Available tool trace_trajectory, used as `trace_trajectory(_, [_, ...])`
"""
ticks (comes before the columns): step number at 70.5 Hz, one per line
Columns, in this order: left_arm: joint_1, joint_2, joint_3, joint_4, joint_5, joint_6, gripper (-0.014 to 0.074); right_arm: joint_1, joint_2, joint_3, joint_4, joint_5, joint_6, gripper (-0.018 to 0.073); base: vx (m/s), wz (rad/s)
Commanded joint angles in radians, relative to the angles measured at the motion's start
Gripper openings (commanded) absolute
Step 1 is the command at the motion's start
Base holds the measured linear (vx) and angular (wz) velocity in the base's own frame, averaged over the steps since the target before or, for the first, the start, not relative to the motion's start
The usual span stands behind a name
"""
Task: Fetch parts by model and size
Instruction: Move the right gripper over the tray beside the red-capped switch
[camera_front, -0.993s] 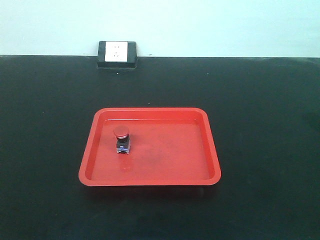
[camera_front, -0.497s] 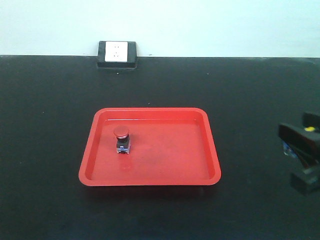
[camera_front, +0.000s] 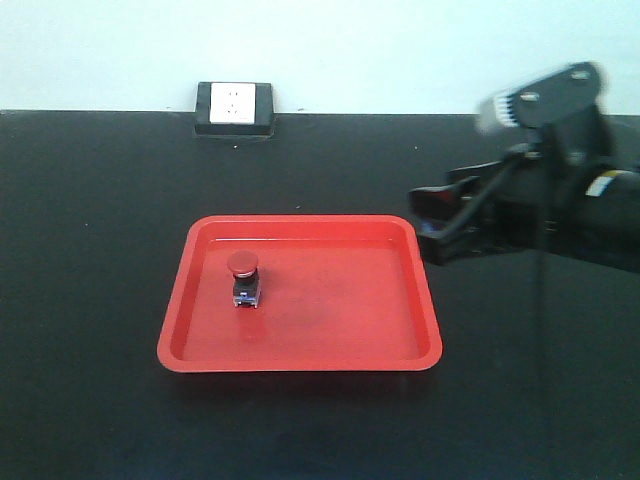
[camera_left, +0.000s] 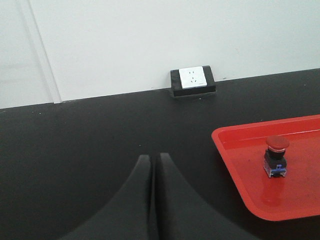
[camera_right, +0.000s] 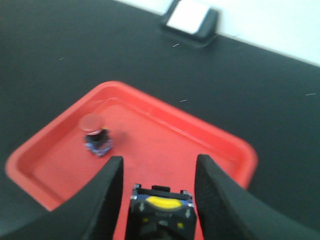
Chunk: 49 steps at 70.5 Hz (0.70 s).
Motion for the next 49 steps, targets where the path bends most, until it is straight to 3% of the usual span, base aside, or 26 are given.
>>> trace_trajectory(1, [0.000,0.014,-0.022,0.000,-0.074,-0.001,-0.0006,0.032,0.076,-0.082,0.017,-0.073,0.064,-0.0002,0.00,0.00])
trace_trajectory(9, [0.000,0.014,-0.022,0.000,-0.074,-0.001,-0.0006,0.032,0.170,-0.148,0.005,-0.062,0.181,-0.0002,0.00,0.00])
trace_trajectory(18, [0.000,0.014,-0.022,0.000,-0.074,-0.001,-0.0006,0.032,0.274,-0.234,-0.081,-0.008,0.298,-0.0002,0.00,0.00])
trace_trajectory(23, [0.000,0.014,-0.022,0.000,-0.074,-0.001,-0.0006,0.030,0.323,-0.289,-0.150,0.045,0.403,-0.0002,0.00,0.00])
trace_trajectory(39, [0.000,0.014,-0.022,0.000,-0.074,-0.001,-0.0006,0.030,0.484,-0.510,-0.501,0.290,0.764,-0.0002,0.00,0.00])
trace_trajectory(49, [0.000,0.014,-0.022,0.000,-0.074,-0.001,-0.0006,0.030,0.571,-0.637,-0.571,0.425,0.873,-0.0002,0.00,0.00])
